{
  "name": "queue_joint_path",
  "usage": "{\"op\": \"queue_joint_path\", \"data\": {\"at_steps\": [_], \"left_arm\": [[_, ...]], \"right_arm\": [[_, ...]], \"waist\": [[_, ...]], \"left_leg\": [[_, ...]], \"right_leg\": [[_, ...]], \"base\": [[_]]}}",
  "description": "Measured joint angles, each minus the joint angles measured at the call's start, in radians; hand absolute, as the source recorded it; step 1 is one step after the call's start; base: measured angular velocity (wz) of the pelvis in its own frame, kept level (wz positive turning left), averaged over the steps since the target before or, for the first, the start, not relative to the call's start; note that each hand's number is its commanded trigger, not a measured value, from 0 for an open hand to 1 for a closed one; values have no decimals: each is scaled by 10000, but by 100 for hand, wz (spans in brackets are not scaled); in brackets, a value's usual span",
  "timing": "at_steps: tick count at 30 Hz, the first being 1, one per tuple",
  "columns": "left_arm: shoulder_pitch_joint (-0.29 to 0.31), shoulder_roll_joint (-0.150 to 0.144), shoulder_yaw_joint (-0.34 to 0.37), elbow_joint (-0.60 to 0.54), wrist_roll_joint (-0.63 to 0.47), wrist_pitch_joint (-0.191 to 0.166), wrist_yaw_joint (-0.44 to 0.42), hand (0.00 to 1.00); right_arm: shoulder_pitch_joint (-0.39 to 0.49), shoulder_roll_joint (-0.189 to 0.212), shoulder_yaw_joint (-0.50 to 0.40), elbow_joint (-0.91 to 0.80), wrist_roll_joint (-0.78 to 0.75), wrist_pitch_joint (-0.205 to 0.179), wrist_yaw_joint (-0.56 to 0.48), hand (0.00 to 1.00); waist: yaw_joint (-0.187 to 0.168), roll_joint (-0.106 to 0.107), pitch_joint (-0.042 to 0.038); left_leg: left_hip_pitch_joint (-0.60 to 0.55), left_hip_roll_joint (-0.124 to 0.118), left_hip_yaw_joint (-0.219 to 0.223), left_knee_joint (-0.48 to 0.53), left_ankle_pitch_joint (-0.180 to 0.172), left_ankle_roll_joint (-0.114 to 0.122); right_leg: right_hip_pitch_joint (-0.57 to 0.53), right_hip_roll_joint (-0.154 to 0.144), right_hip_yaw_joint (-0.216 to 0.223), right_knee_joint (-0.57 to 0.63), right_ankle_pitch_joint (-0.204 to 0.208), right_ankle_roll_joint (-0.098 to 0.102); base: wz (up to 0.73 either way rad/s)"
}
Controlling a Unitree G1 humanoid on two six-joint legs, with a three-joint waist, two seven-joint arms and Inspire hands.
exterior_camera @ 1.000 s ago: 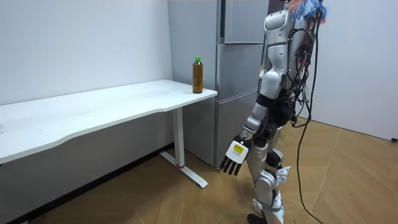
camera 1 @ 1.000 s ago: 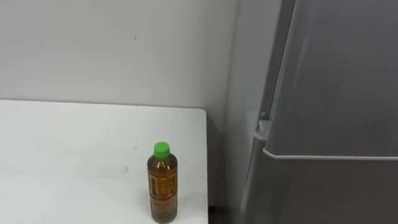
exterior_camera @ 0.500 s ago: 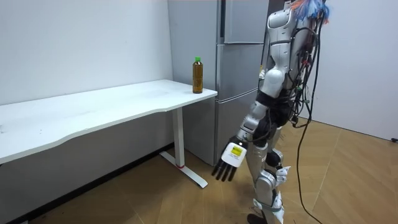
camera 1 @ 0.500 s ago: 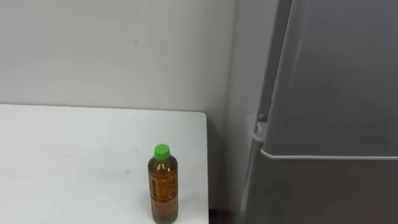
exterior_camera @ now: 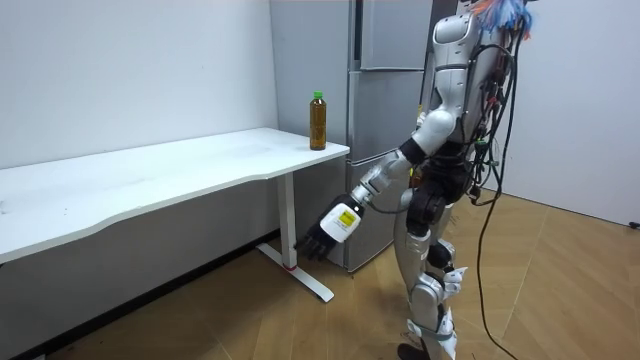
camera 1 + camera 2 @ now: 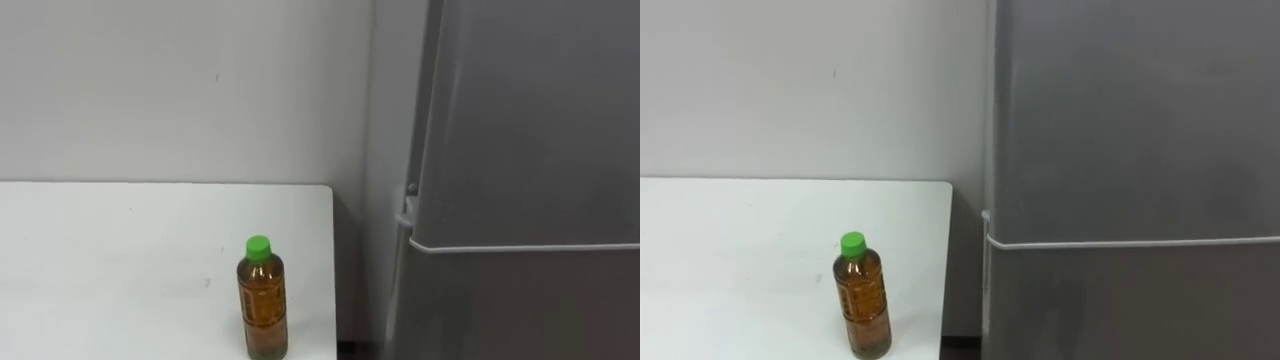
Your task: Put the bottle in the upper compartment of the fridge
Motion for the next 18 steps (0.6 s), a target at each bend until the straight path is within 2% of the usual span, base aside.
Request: {"op": "queue_joint_path", "data": {"at_steps": [7, 11, 13, 18], "left_arm": [[-108, 60, -28, -1943, 0, -189, 358, 0], [-130, 59, -20, -2846, -2, -266, 625, 0], [-142, 65, -8, -3651, 1, -271, 868, 0], [-164, 150, 105, -4550, 18, -330, 1079, 0]], "right_arm": [[122, 0, -1, -178, -373, -236, 23, 0], [178, 5, -1, -380, -526, -247, 24, 0], [186, 5, -2, -387, -526, -208, 20, 0], [316, 25, -78, -404, -490, -201, 9, 0]], "waist": [[-27, -14, -10], [-23, -16, -13], [-21, -25, -18], [7, 16, -18]], "left_leg": [[-2, 6, -17, 18, 1, 2], [-6, 9, -4, 21, 1, 2], [15, 4, -5, 23, 1, 2], [69, 7, 2, 30, 2, 3]], "right_leg": [[5, -8, 29, -3, 0, 0], [-19, -8, 46, -1, 0, 0], [-5, -8, 52, 0, 0, 0], [41, -14, 71, 2, 0, 0]], "base": [[0], [0], [0], [-2]]}}
